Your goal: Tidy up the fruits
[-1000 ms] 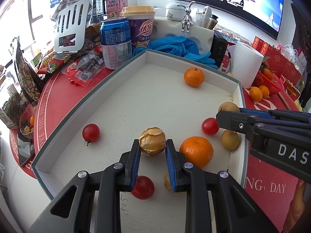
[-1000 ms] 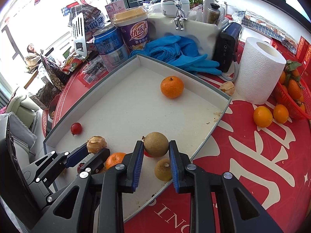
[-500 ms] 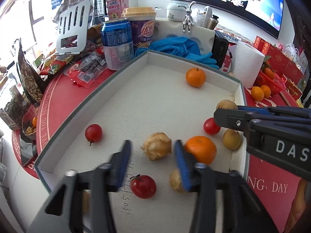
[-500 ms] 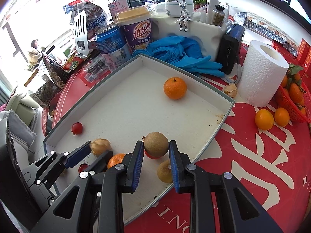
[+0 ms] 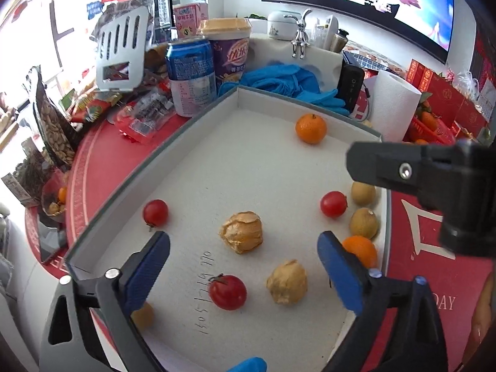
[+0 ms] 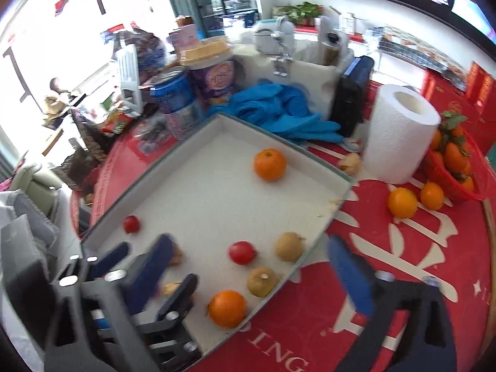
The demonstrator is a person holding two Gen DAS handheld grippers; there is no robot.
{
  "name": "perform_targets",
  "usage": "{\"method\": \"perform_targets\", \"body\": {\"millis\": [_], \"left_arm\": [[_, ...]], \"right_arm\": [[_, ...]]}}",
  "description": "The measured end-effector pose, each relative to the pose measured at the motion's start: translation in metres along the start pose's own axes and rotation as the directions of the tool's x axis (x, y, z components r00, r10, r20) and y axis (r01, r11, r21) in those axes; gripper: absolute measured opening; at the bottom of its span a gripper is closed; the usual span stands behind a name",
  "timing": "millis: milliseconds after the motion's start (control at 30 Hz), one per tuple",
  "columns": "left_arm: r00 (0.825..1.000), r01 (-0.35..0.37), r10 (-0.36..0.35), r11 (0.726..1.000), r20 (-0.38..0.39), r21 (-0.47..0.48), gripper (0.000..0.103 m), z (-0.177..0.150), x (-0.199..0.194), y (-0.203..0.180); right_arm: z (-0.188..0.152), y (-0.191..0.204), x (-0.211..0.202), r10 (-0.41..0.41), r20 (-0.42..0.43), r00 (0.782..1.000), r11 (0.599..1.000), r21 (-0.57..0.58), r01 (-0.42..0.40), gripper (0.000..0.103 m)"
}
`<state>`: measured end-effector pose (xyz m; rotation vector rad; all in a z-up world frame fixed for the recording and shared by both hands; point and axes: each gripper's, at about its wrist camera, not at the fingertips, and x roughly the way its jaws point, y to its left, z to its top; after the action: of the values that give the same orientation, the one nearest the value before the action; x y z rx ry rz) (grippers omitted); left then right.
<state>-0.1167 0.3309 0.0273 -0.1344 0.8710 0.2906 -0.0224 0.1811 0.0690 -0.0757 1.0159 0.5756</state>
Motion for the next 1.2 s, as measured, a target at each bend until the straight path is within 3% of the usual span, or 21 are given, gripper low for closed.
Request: {"method": "perform_targets", "body": {"millis": [400, 1200], "left_arm": [[0.999, -0.036, 0.036, 0.999, 0.014, 0.031, 0.103, 0.0, -0.001, -0.007], [0.999, -0.037, 0.036, 0.998, 0.016, 0.051, 0.103, -0.001, -0.006, -0.015]], "right_arm": [[-0.003, -0.003, 0.002, -0.01, -0.028, 1.0, 1.0, -0.005, 0.01, 0.103], [-0.007, -0.008, -0.002, -0.011, -0.034, 0.999, 1.0, 0.004, 0.012, 0.103]]}}
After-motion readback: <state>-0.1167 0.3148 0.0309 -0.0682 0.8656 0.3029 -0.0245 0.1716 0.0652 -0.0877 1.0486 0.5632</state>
